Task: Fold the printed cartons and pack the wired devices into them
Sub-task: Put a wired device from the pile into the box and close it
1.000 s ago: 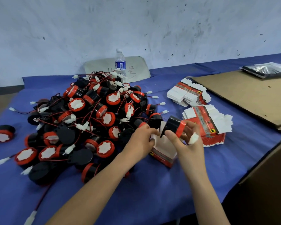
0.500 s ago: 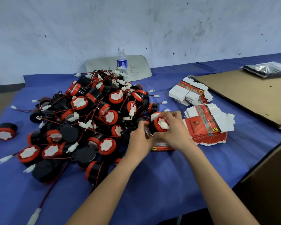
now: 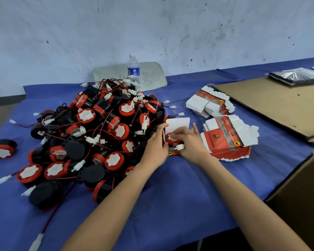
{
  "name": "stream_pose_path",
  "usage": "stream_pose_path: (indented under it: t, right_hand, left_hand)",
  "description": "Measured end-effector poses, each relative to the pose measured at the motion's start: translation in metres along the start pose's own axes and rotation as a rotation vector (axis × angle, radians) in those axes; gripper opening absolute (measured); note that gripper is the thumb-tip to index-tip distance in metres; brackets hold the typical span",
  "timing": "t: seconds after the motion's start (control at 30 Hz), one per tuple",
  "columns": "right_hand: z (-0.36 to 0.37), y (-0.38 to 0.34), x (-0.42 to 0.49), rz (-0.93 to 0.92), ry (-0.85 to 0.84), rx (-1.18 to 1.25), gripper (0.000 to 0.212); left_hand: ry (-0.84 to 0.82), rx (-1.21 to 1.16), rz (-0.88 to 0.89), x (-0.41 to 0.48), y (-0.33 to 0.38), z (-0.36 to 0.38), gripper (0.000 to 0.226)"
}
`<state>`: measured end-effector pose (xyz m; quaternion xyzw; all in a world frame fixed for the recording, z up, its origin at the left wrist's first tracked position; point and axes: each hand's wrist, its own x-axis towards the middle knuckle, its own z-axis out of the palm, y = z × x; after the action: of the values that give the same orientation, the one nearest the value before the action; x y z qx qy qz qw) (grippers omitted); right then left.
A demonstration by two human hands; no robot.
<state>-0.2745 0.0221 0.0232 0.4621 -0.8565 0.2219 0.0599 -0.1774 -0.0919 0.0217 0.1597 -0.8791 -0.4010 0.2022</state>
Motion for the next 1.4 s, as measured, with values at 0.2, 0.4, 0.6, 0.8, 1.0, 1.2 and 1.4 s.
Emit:
stream_pose_path:
  t: [0.2,0.4,0.6,0.8,1.0,1.2,1.4]
  right_hand:
    - [-0.006,-0.002,0.002,-0.002,-0.096,-0.040,0.030]
    - [-0.018,0.003,0.009,-0.034,-0.137,0.007,0.026]
    - [-0.030,0.014,-0.003,0.188,0.298,0.163,0.020]
    - [-0.034,0.011,-0.006,0.309,0.465,0.552,0.030]
    - [-0.027,0.012,0.000,0.224,0.426,0.545,0.021]
    - [-0.018,0.016,-0.001,0.308,0.527,0.688,0.024]
    - [-0.018,0.008,-0.006,0.276,0.534,0.726,0.021]
  left_hand:
    - [-0.042,0.182,0.076,-0.002,-0.004,0.002,0.026]
    - [-0.030,0.442,0.205,-0.007,-0.002,0.000,0.024]
    - [0.002,0.616,0.269,-0.017,0.001,0.005,0.013]
    - [-0.150,0.707,0.192,-0.005,0.003,0.009,0.032]
    - [-0.216,0.859,0.160,-0.005,0.011,0.027,0.074]
    - [-0.242,0.872,0.127,-0.004,0.018,0.035,0.074]
    - [-0.248,0.856,0.044,0.003,0.027,0.043,0.080]
